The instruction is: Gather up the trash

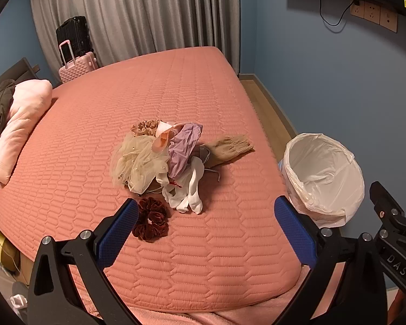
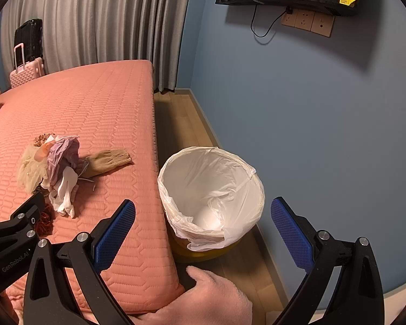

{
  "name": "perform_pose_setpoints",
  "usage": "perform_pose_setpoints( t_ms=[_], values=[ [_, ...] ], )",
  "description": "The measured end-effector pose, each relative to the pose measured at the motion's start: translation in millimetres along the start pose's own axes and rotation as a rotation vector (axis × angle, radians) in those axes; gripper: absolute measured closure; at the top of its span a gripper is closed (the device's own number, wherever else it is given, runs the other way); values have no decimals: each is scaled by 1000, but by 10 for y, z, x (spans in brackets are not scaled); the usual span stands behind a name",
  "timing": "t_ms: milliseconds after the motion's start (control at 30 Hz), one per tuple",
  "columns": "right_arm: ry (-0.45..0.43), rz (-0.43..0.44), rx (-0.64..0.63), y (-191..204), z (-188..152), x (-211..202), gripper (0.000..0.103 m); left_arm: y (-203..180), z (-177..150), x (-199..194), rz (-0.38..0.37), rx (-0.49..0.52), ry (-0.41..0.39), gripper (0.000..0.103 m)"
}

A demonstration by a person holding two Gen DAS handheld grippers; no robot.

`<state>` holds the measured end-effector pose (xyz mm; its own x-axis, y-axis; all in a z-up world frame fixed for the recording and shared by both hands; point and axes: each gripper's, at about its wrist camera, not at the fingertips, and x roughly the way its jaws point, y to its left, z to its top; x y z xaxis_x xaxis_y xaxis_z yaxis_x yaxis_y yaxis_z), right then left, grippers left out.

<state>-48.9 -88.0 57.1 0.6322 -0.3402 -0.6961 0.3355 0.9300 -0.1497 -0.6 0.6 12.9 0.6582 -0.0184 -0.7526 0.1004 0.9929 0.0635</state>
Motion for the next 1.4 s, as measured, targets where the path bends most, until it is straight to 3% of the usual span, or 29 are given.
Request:
perform_pose_setpoints(
  t_ms=[933, 1400],
  values=[
    [-12, -12, -4, 19, 54, -47, 6, 82, -16, 8, -23, -25, 11, 7],
    [-17, 14, 8, 134, 91, -63, 6, 144, -16, 7, -49, -13, -37, 7]
  ],
)
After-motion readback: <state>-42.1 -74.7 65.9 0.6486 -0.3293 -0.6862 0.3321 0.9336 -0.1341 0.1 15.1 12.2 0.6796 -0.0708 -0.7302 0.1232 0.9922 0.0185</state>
